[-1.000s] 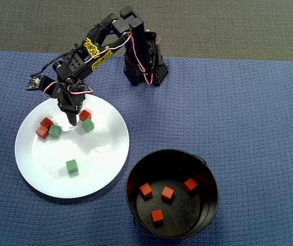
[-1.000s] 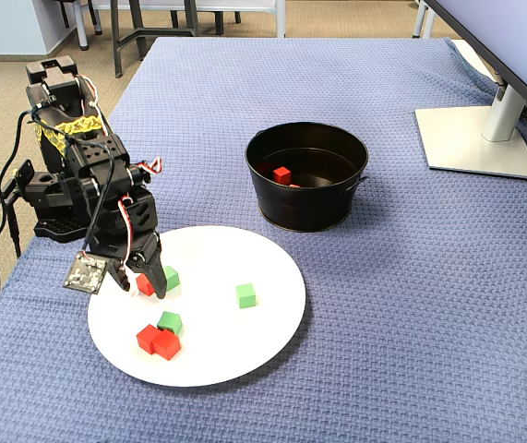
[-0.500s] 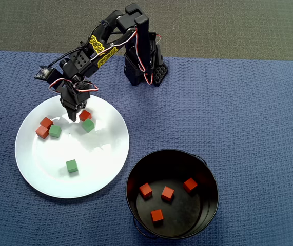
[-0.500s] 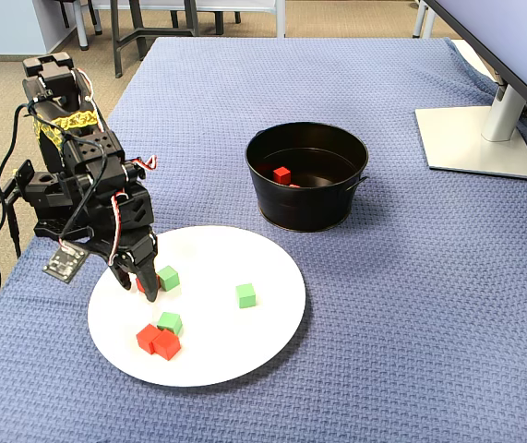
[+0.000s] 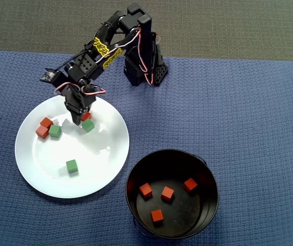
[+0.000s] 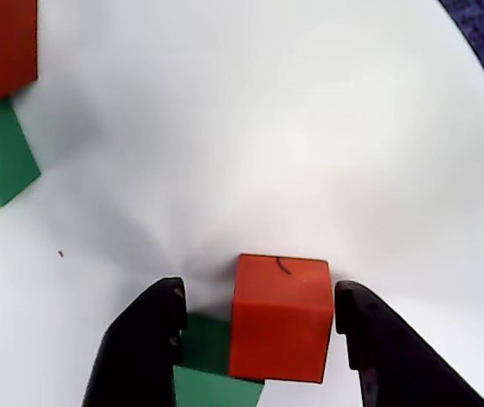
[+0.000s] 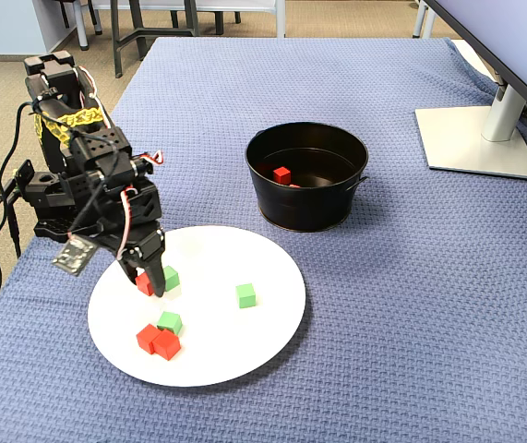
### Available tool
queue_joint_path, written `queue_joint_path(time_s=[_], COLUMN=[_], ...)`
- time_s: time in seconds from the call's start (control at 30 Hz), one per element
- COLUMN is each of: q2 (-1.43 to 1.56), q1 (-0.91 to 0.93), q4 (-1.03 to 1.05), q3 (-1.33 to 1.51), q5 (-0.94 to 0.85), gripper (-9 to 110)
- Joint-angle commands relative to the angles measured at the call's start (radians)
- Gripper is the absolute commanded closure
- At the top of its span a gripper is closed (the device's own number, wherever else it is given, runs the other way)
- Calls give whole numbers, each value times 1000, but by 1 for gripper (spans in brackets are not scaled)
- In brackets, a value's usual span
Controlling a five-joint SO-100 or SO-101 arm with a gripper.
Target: Pick up the red cubes from the white plate and place them in the black recipient
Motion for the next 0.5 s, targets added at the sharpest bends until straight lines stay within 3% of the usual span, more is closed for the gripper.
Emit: queue_joint_path(time_s=[0.0, 0.33, 0.47], q2=[69, 66, 66], q1=[-34, -43, -43], q4=[-43, -38, -29], q3=[11, 14, 6], q5=[9, -11, -18], gripper=[87, 101, 101])
